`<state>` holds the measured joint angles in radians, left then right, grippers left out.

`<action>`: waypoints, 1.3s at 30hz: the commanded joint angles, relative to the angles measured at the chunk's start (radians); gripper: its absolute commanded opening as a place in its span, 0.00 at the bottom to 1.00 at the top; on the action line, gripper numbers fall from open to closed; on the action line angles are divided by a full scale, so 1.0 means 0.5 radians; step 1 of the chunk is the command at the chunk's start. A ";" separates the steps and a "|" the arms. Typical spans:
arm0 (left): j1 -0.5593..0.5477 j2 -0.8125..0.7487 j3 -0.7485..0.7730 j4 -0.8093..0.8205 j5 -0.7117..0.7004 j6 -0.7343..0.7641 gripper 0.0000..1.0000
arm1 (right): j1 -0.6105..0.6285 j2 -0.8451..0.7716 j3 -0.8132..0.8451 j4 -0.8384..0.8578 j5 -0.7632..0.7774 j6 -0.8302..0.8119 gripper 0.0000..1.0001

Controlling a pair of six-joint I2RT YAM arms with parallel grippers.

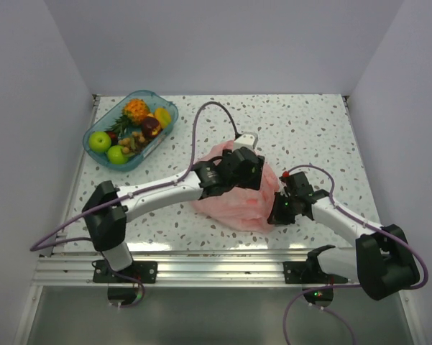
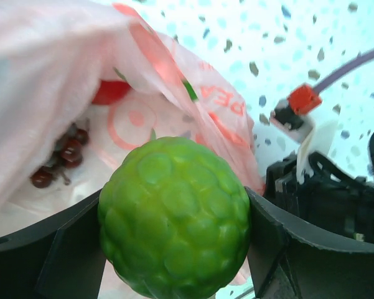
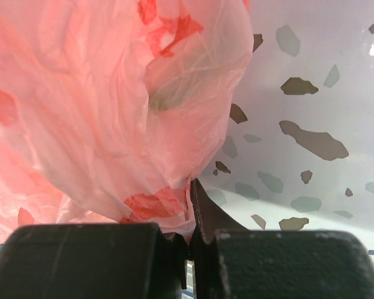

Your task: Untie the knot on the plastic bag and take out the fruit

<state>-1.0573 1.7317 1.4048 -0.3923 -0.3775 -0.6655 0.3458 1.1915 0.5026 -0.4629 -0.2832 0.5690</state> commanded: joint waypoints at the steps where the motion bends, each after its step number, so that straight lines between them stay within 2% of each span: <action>1: 0.169 -0.208 0.053 -0.077 -0.067 0.070 0.59 | -0.004 0.010 -0.005 0.024 -0.038 0.016 0.00; 5: 0.454 -0.462 -0.146 -0.050 -0.040 0.085 0.59 | -0.004 0.007 -0.008 0.030 -0.044 0.016 0.00; 6: 0.616 -0.499 -0.183 -0.050 -0.012 0.088 0.59 | -0.004 0.010 -0.008 0.036 -0.044 0.013 0.00; 8: 0.804 -0.588 -0.287 -0.050 0.073 0.082 0.59 | -0.004 0.019 -0.002 0.033 -0.050 0.013 0.00; 9: 0.999 -0.613 -0.312 -0.053 0.107 0.085 0.59 | -0.004 0.013 -0.002 0.033 -0.050 0.010 0.00; 11: 1.181 -0.656 -0.349 -0.038 0.169 0.122 0.59 | -0.004 0.001 -0.005 0.030 -0.050 0.013 0.00; 12: 1.361 -0.659 -0.349 -0.025 0.184 0.140 0.59 | -0.004 -0.002 -0.005 0.033 -0.047 0.010 0.00; 14: 1.537 -0.617 -0.319 -0.010 0.248 0.180 0.59 | -0.004 -0.005 -0.005 0.033 -0.050 0.010 0.00; 15: 1.711 -0.589 -0.300 -0.001 0.276 0.190 0.60 | -0.001 0.007 -0.005 0.039 -0.053 0.006 0.00; 21: 2.163 -0.212 -0.055 0.061 0.411 0.190 0.63 | -0.001 0.041 0.004 0.045 -0.066 -0.003 0.00; 23: 2.209 -0.037 0.070 0.055 0.421 0.190 0.66 | -0.004 0.047 0.016 0.045 -0.066 -0.012 0.00; 24: 2.234 0.018 0.117 0.045 0.405 0.190 0.72 | -0.001 0.053 0.019 0.039 -0.062 -0.012 0.00; 26: 2.256 0.172 0.251 0.003 0.384 0.190 0.77 | -0.004 0.062 0.035 0.036 -0.059 -0.021 0.00; 32: 2.302 0.286 0.393 0.024 0.344 0.260 0.98 | -0.001 0.022 0.050 0.006 -0.029 -0.027 0.00; 34: 2.299 0.270 0.400 0.009 0.353 0.291 1.00 | -0.004 0.022 0.068 -0.007 -0.023 -0.033 0.01; 36: 2.293 0.240 0.363 -0.004 0.399 0.303 1.00 | -0.004 0.028 0.105 -0.031 -0.010 -0.046 0.07; 39: 2.268 0.087 0.207 0.015 0.482 0.300 1.00 | -0.004 -0.005 0.154 -0.105 0.026 -0.089 0.12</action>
<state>0.0826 1.8771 1.5417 -0.4065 -0.1818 -0.5468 0.3458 1.2125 0.5243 -0.4736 -0.2821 0.5556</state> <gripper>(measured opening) 0.997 0.104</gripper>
